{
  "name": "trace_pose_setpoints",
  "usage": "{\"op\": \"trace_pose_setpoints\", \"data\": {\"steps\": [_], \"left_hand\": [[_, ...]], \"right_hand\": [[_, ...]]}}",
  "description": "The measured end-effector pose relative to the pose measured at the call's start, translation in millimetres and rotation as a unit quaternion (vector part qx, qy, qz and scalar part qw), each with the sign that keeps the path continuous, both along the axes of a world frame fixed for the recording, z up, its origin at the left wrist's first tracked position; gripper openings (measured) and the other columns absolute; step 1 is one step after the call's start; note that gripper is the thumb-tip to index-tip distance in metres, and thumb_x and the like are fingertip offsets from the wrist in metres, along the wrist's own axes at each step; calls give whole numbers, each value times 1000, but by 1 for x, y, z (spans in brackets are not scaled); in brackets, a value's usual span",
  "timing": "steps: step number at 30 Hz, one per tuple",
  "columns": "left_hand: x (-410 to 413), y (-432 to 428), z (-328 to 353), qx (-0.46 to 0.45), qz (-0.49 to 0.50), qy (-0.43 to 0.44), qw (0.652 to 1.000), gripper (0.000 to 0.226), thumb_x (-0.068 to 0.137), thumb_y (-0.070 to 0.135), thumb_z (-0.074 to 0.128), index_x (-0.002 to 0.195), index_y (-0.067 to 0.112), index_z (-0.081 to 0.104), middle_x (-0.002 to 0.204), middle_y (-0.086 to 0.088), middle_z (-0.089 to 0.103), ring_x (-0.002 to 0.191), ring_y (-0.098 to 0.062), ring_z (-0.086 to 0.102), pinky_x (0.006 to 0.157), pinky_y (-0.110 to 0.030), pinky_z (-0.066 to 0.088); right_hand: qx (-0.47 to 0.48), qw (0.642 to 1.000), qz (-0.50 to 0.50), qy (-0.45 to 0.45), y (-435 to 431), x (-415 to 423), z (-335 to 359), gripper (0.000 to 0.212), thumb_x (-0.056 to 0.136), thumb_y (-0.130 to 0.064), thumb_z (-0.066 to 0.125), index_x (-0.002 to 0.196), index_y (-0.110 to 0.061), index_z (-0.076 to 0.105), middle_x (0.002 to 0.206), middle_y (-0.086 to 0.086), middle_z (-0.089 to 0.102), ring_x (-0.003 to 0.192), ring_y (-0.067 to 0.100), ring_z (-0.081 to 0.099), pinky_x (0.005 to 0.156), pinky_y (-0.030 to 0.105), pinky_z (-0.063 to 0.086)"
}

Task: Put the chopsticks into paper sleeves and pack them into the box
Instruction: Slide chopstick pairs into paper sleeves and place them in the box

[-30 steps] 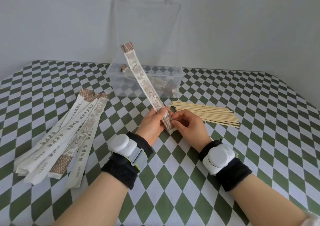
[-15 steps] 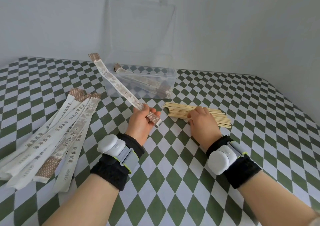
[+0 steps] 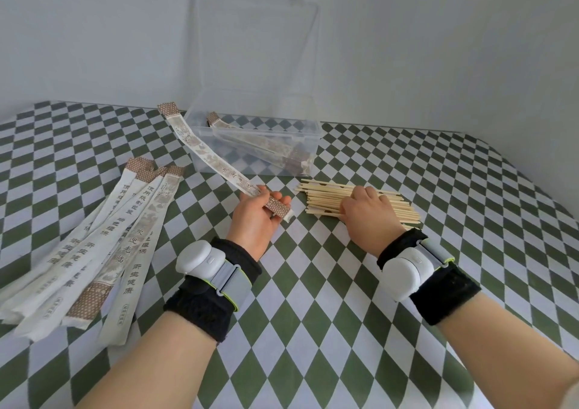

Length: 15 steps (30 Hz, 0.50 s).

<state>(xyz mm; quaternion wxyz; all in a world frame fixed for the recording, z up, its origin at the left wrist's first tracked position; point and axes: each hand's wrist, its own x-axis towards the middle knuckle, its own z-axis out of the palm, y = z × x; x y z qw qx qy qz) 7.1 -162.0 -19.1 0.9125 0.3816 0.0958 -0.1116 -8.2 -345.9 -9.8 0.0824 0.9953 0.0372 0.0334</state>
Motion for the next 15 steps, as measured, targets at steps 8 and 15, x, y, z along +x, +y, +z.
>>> {"op": "trace_pose_setpoints", "data": {"steps": [8, 15], "left_hand": [[2, 3, -1, -3, 14, -6, 1000, 12, 100, 7, 38, 112, 10, 40, 85, -8, 51, 84, -21, 58, 81, -33, 50], [7, 5, -5, -62, 39, -4, 997, 10, 100, 9, 37, 110, 9, 41, 80, -9, 50, 80, -21, 57, 92, -38, 47]], "right_hand": [[185, 978, 31, -88, 23, -14, -3, 10, 95, -10, 37, 101, -8, 44, 93, 10, 58, 76, 24, 48, 66, 32, 35], [247, 955, 122, -108, 37, -30, -23, 27, 97, -21, 36, 108, -9, 56, 93, 7, 56, 78, 25, 52, 59, 34, 40]]}}
